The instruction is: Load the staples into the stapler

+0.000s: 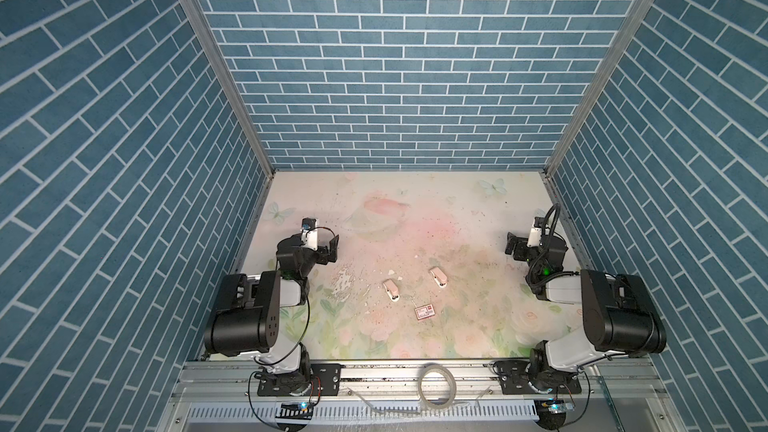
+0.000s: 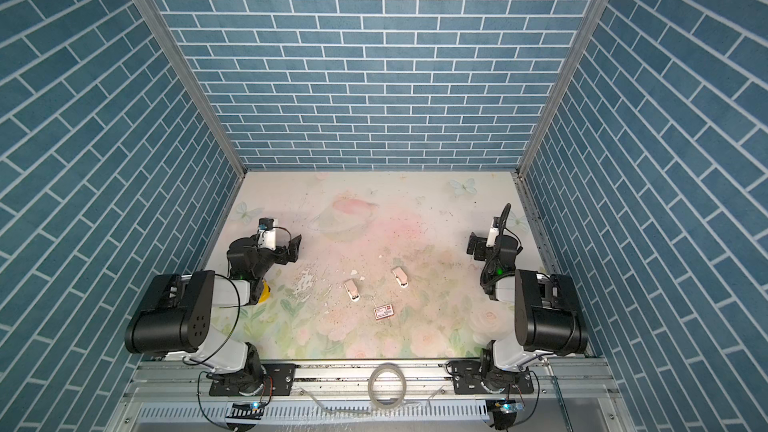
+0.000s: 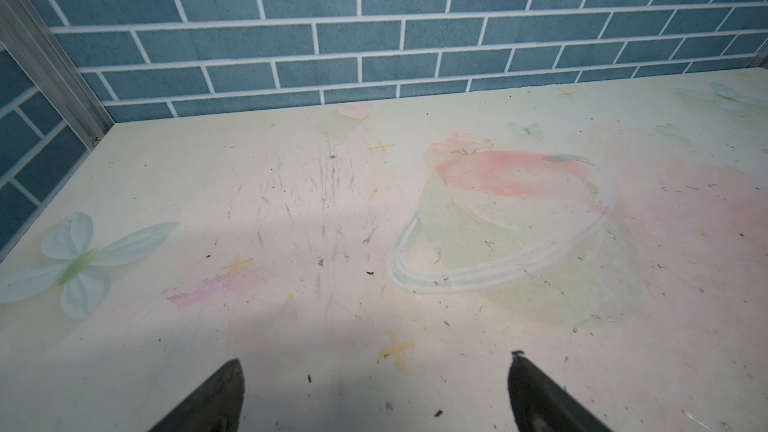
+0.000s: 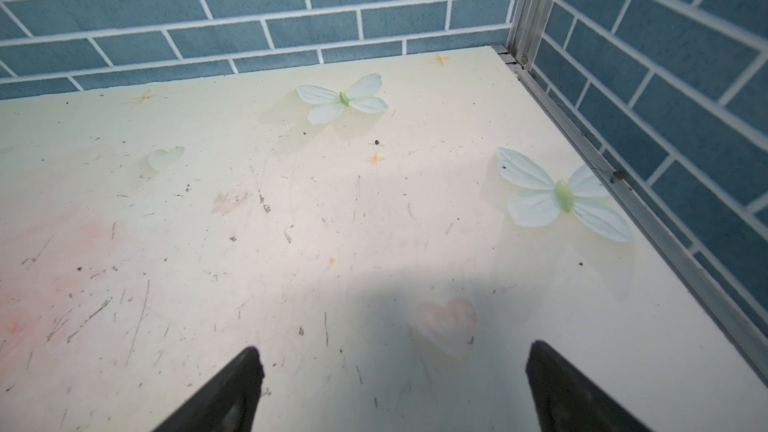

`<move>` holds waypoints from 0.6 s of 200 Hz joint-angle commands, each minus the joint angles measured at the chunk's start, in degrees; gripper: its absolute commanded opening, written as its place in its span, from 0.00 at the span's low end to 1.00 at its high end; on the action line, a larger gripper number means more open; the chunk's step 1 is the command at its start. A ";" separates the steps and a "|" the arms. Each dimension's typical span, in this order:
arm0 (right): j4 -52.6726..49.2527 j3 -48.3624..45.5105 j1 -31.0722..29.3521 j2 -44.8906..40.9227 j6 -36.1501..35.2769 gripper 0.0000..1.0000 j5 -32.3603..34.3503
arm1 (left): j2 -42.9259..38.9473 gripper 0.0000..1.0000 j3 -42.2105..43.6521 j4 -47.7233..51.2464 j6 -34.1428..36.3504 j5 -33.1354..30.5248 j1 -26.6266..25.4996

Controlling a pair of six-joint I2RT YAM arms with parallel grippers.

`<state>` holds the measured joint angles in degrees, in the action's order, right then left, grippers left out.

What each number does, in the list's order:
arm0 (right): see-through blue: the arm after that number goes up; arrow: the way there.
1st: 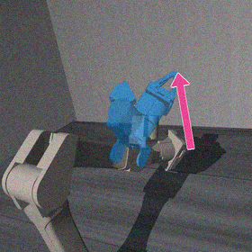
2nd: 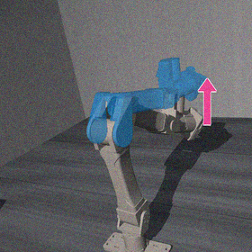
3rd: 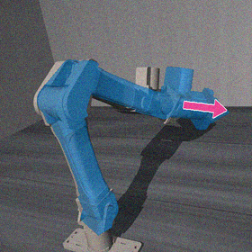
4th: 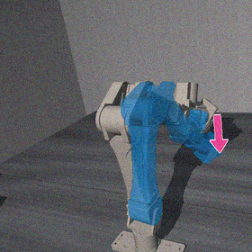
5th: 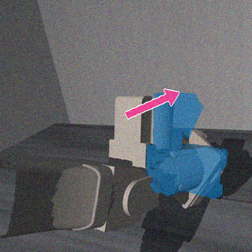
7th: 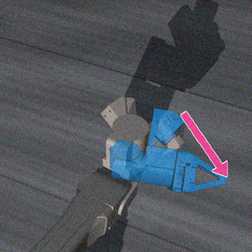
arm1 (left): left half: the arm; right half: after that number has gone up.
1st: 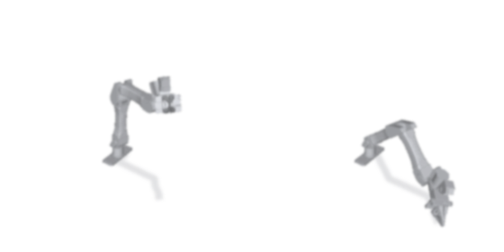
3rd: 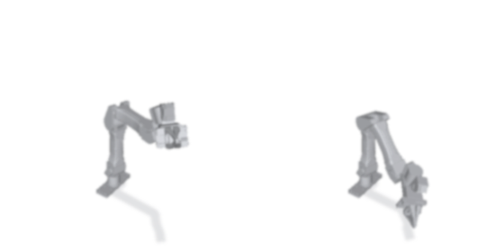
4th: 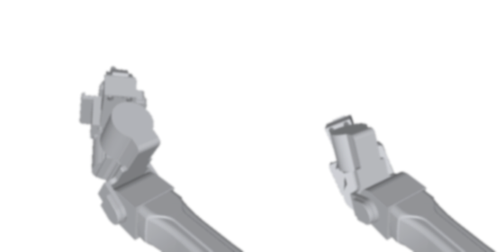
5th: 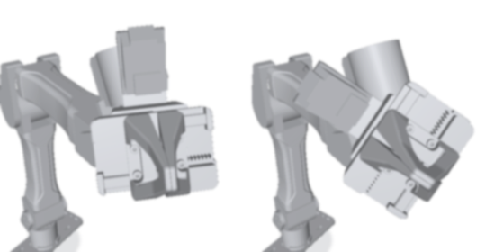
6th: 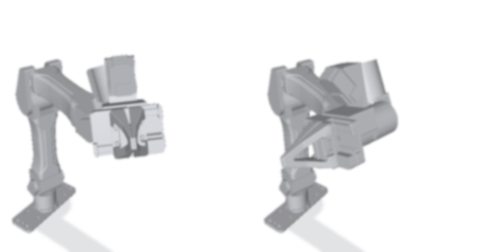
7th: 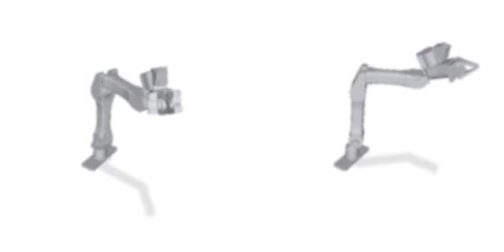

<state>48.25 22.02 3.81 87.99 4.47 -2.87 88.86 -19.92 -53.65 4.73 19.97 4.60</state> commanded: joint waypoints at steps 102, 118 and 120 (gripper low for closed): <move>-9.72 4.14 -0.03 -4.93 -1.31 0.99 1.08 | -7.66 1.00 -4.73 12.85 0.95 -0.64 -0.91; -11.62 4.60 -0.11 -6.36 -1.17 0.99 1.67 | -10.00 1.00 -8.33 20.98 0.76 -1.09 -0.91; -11.89 4.72 -0.12 -6.63 -1.21 0.99 1.67 | -10.28 1.00 -8.80 22.19 1.04 -1.01 -0.91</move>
<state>40.97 24.80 3.81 84.42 4.49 -2.39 82.37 -23.38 -43.09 5.19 19.29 4.03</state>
